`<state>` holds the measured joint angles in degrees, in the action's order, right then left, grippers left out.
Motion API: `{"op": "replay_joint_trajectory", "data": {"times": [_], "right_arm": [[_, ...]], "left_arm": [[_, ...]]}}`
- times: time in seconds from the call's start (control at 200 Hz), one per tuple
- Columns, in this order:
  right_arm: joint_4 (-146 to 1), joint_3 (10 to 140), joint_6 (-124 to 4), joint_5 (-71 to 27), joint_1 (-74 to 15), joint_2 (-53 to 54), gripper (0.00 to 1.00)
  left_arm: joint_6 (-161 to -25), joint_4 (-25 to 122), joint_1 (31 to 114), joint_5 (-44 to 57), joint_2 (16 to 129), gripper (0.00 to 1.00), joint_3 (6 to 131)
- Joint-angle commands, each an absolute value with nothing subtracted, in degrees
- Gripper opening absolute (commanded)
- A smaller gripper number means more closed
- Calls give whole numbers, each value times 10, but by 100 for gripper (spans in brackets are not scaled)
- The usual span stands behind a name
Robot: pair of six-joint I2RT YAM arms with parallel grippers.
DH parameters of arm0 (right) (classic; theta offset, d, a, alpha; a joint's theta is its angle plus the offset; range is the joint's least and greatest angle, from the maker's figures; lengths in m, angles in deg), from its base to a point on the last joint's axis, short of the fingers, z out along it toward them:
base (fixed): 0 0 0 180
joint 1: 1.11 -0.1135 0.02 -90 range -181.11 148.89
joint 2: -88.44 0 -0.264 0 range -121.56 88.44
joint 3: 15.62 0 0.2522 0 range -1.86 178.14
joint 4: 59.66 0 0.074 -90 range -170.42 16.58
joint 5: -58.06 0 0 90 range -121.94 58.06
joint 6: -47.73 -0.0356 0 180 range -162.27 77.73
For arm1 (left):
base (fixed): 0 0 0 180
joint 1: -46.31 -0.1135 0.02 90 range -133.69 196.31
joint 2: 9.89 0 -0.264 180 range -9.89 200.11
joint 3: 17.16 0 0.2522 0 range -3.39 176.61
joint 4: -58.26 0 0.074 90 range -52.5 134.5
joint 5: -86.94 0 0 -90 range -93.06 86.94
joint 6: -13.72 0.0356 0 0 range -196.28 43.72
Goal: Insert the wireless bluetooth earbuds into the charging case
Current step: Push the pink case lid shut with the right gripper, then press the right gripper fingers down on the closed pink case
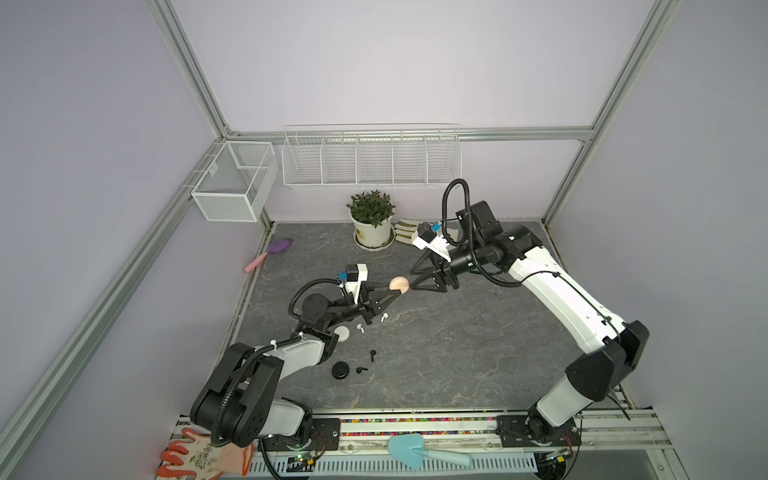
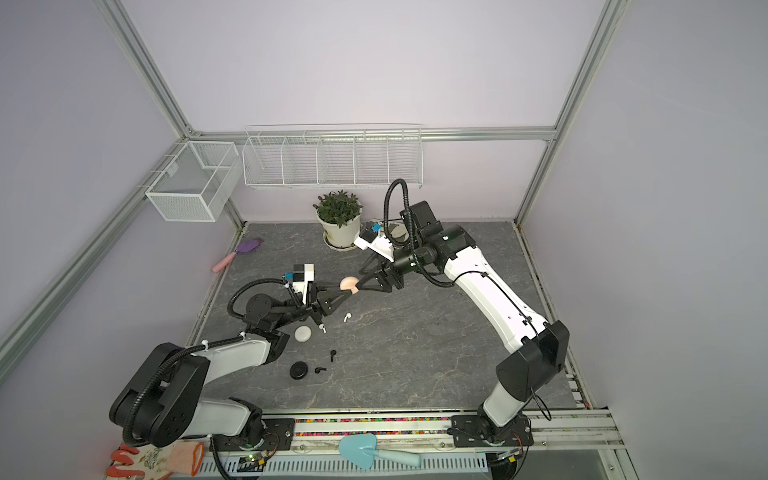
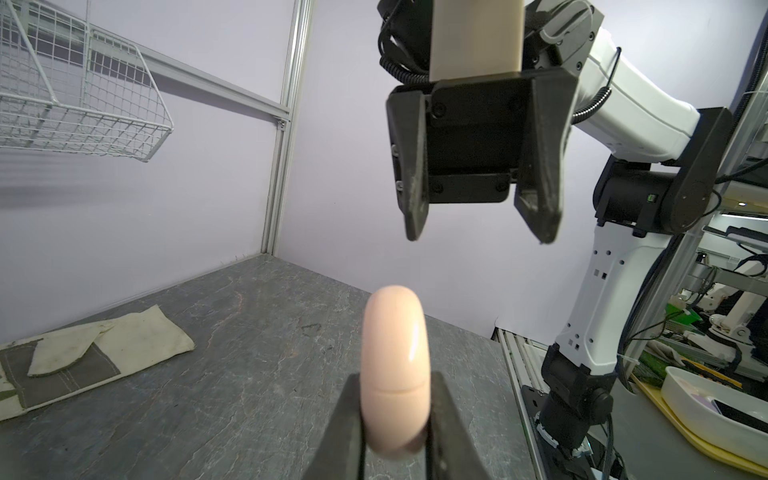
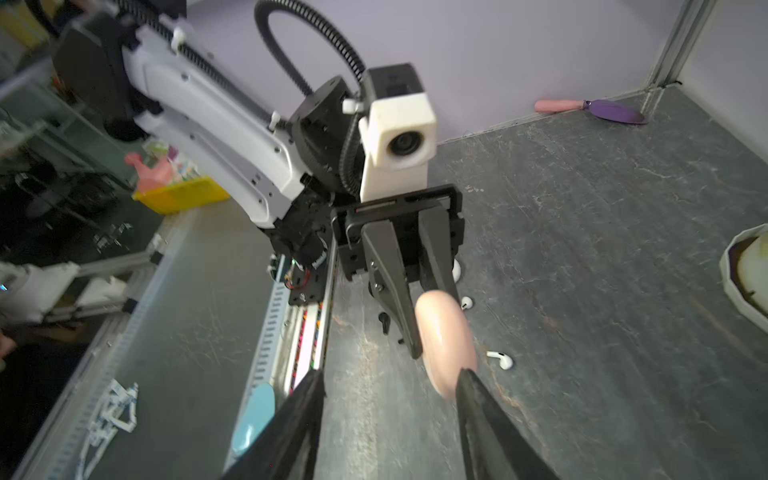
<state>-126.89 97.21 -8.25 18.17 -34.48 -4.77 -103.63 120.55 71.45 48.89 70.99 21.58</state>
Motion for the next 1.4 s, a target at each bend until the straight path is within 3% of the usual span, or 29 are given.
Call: {"op": "replay_joint_trajectory", "data": {"times": [0.0, 0.09, 0.26, 0.445, 0.72, 1.044, 1.394], "right_arm": [[-1331, 968, 135, 154, -350, -47, 46], [-1422, 1039, 181, 145, -350, -91, 41], [-1551, 1180, 210, 136, -359, -180, 44], [-1590, 1250, 212, 118, -377, -228, 46], [-1617, 1278, 215, 112, -389, -250, 36], [-1617, 1284, 210, 104, -400, -262, 32], [-1606, 1283, 190, 76, -415, -264, 18]], "left_arm": [[-1063, 1254, 717, 509, 720, 0, 233], [-1061, 1254, 718, 509, 718, 0, 230], [-1061, 1254, 717, 513, 719, 0, 231], [-1059, 1251, 717, 516, 716, 0, 230], [-1055, 1244, 718, 515, 713, 0, 228], [-1046, 1233, 717, 511, 703, 0, 226], [-1030, 1201, 717, 500, 682, 0, 224]]}}
